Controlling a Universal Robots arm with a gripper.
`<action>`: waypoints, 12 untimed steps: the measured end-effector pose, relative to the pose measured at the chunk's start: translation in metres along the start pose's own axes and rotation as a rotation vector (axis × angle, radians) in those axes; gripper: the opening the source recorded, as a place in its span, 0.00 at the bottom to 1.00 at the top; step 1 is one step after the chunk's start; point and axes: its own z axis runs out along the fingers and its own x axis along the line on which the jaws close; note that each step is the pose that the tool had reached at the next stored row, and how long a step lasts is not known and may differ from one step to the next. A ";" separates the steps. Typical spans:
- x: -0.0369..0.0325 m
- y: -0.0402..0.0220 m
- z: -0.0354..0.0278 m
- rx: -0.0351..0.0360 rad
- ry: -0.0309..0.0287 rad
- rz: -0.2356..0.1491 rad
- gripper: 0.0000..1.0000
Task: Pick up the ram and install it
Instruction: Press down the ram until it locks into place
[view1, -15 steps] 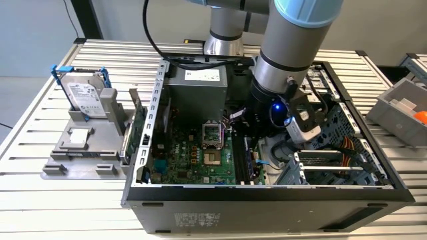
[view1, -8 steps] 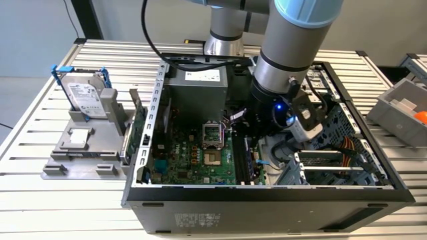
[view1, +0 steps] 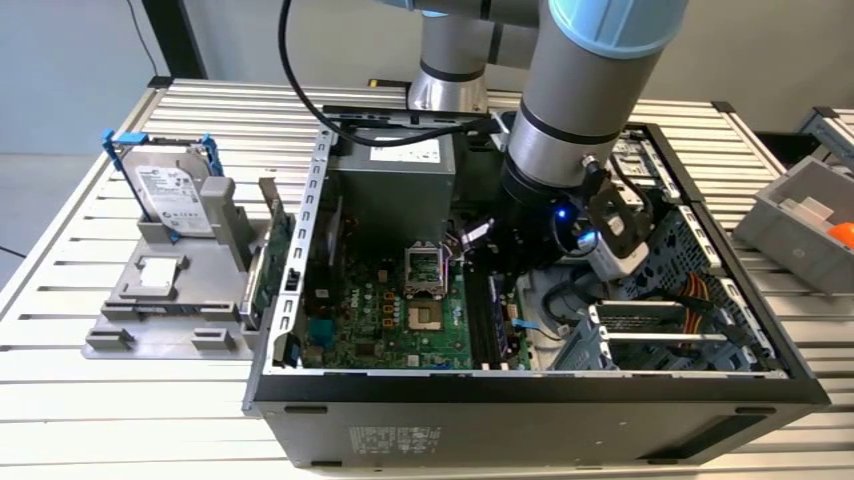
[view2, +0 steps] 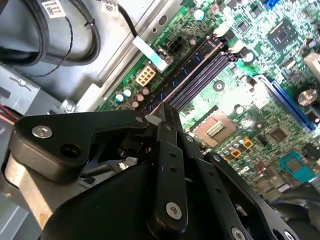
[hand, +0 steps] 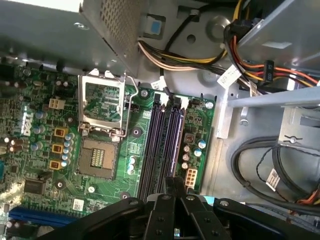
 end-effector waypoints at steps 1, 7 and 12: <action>0.0000 0.0000 -0.0001 0.0002 -0.0002 -0.014 0.00; 0.0001 0.0000 -0.0001 -0.0005 -0.0004 -0.097 0.00; 0.0001 0.0000 -0.0001 -0.0011 0.0000 -0.167 0.00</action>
